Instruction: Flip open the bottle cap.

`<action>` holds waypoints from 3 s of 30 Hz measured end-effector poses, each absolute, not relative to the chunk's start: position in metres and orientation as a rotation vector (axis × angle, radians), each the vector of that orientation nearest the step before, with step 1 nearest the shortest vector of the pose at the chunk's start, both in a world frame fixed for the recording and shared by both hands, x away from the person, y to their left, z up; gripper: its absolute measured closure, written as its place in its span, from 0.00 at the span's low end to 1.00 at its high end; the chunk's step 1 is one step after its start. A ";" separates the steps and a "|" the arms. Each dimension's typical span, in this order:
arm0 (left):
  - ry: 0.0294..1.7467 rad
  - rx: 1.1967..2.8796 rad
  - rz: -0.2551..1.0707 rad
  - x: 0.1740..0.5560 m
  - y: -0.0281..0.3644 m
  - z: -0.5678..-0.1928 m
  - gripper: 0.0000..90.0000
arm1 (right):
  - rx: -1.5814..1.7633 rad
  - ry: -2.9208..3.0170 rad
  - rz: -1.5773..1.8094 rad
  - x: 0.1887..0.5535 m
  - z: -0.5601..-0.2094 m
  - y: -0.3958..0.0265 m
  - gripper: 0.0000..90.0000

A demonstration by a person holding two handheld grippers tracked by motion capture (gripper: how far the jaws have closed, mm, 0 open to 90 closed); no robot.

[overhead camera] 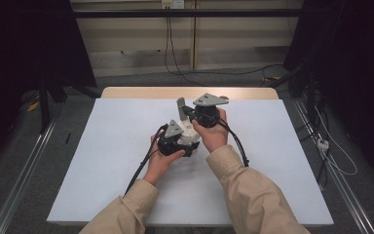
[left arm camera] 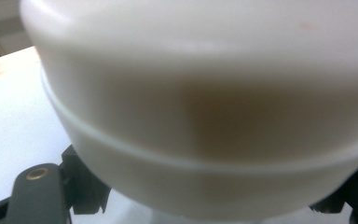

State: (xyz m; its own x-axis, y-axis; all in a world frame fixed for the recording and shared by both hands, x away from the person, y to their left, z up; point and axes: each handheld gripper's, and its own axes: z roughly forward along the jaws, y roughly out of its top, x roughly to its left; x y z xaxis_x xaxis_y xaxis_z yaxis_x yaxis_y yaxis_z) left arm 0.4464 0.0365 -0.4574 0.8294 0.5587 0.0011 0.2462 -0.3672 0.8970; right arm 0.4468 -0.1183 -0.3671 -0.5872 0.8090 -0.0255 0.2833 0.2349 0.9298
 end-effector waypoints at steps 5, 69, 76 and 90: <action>0.599 1.960 0.372 0.446 0.037 -0.457 0.21 | 0.987 2.004 1.335 0.448 -0.367 -0.116 1.00; 0.604 1.957 0.380 0.446 0.036 -0.458 0.21 | 0.997 2.017 1.328 0.460 -0.372 -0.110 1.00; 0.604 1.958 0.380 0.446 0.036 -0.458 0.21 | 1.000 2.019 1.329 0.461 -0.373 -0.110 1.00; 0.606 1.956 0.377 0.445 0.035 -0.458 0.21 | 1.005 2.020 1.330 0.463 -0.376 -0.109 1.00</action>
